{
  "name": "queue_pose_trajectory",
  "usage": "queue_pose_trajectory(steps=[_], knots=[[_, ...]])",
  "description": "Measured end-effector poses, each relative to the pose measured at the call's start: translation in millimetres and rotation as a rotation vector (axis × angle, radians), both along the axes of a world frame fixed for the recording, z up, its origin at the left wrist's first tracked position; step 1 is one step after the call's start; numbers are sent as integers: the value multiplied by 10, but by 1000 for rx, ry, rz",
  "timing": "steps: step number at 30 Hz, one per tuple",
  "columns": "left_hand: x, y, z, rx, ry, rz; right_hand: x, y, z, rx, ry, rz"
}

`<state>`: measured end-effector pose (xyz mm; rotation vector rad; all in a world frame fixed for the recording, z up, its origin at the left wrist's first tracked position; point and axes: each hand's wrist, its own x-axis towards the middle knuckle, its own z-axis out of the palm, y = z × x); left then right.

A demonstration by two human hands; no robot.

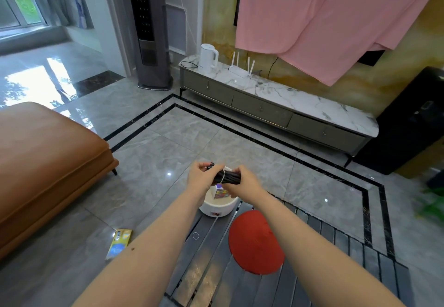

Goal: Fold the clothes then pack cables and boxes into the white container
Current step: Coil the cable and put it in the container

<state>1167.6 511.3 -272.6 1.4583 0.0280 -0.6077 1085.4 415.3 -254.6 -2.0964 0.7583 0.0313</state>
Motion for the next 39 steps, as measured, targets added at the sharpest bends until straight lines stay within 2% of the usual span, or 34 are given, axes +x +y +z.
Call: queue_pose_trajectory(steps=[4, 7, 12, 17, 22, 28, 39], knots=[[69, -44, -253, -19, 178, 4, 36, -36, -262, 10, 6, -98], [86, -78, -504, 27, 238, -33, 55, -8, -540, 67, 54, -213], [47, -105, -931, 255, 236, -260, 11, 66, -1019, 39, 194, -330], [203, -247, -1098, 292, 173, -231, 186, -16, -1123, 11, 203, -413], [268, -177, -1151, 419, 71, -205, 287, -76, -1146, 31, 252, -293], [112, 118, -1267, 442, 153, -256, 181, 105, -1234, 86, 304, -211], [-225, 858, -1271, 459, 210, -63, 211, 719, -1268, 134, 270, 11]])
